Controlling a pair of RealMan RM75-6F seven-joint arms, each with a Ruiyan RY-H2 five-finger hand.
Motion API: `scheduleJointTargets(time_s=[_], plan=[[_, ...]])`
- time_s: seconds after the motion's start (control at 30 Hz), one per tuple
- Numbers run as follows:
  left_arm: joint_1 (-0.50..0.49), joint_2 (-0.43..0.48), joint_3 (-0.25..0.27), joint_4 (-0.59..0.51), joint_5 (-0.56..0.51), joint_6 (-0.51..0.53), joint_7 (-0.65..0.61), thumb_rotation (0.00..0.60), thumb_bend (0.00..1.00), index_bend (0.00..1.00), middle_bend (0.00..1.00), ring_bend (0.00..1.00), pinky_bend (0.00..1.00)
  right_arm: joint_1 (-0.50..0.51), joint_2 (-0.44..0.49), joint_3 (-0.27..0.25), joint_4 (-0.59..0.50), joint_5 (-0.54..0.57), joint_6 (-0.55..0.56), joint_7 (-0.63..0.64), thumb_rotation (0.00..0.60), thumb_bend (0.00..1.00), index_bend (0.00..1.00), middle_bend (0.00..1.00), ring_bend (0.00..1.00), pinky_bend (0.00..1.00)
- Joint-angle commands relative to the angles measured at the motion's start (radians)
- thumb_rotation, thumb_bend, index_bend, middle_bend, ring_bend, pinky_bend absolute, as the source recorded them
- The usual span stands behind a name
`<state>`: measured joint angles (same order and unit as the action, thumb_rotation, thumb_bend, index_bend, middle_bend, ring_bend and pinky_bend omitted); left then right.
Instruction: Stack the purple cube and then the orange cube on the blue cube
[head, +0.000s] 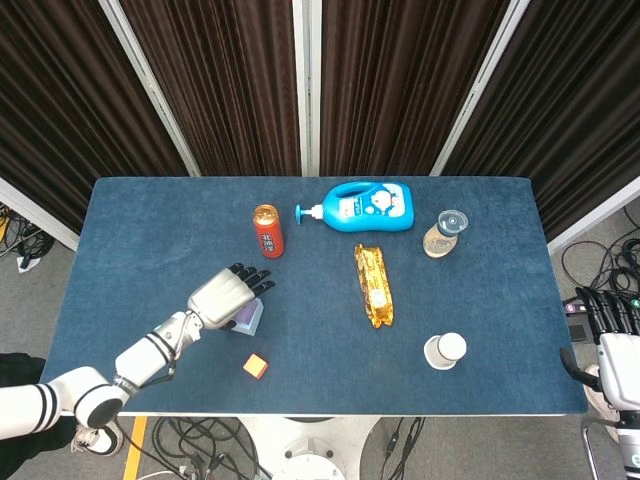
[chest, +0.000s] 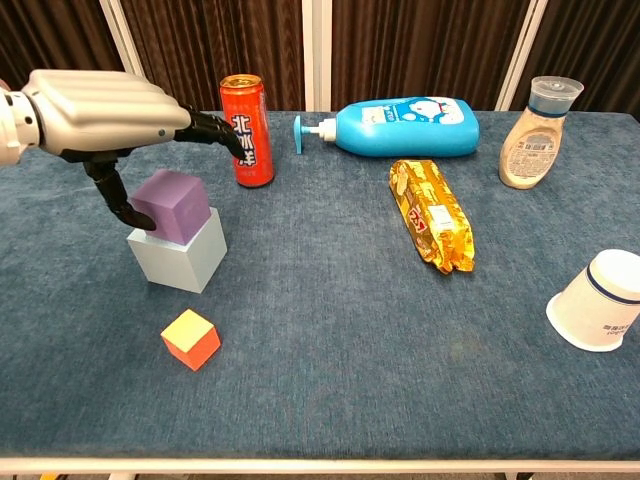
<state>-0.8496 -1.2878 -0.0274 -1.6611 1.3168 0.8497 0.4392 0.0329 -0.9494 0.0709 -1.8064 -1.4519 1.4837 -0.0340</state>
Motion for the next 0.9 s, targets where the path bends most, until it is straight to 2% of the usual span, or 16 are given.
scheduleJointTargets(time_s=[0.03,0.2,0.43,0.53,0.67,0.77,0.9], plan=[[0.006,0.031,-0.005,-0.04,-0.032,0.003,0.022,0.6,0.18,0.18,0.21,0.18,0.24,0.0,0.002,0.002,0.0,0.001,0.001,0.004,0.6,0.23,0.05,0.08,0.0,0.0],[0.046,0.12,0.009,-0.123,-0.017,0.062,0.035,0.6,0.18,0.18,0.21,0.18,0.24,0.001,0.007,0.004,-0.001,0.004,-0.001,0.015,0.6,0.23,0.05,0.08,0.0,0.0],[0.146,0.316,0.086,-0.233,0.003,0.13,0.043,0.6,0.18,0.18,0.22,0.18,0.25,0.005,0.015,0.004,-0.002,0.005,-0.012,0.034,0.6,0.23,0.05,0.08,0.0,0.0],[0.195,0.366,0.119,-0.252,0.014,0.154,0.018,0.6,0.18,0.18,0.23,0.18,0.25,0.005,0.016,0.001,-0.002,0.003,-0.012,0.034,0.6,0.23,0.05,0.08,0.0,0.0],[0.269,0.368,0.155,-0.24,0.062,0.211,-0.032,0.6,0.16,0.2,0.31,0.22,0.29,0.005,0.016,0.002,-0.003,0.004,-0.011,0.031,0.6,0.23,0.05,0.08,0.0,0.0],[0.325,0.335,0.182,-0.215,0.109,0.248,-0.086,0.6,0.16,0.3,0.38,0.28,0.35,0.006,0.015,0.002,-0.004,0.008,-0.014,0.027,0.6,0.23,0.05,0.08,0.0,0.0],[0.372,0.278,0.212,-0.175,0.17,0.264,-0.142,0.6,0.16,0.36,0.42,0.31,0.38,0.008,0.013,0.001,-0.004,0.012,-0.02,0.021,0.6,0.23,0.05,0.08,0.0,0.0]])
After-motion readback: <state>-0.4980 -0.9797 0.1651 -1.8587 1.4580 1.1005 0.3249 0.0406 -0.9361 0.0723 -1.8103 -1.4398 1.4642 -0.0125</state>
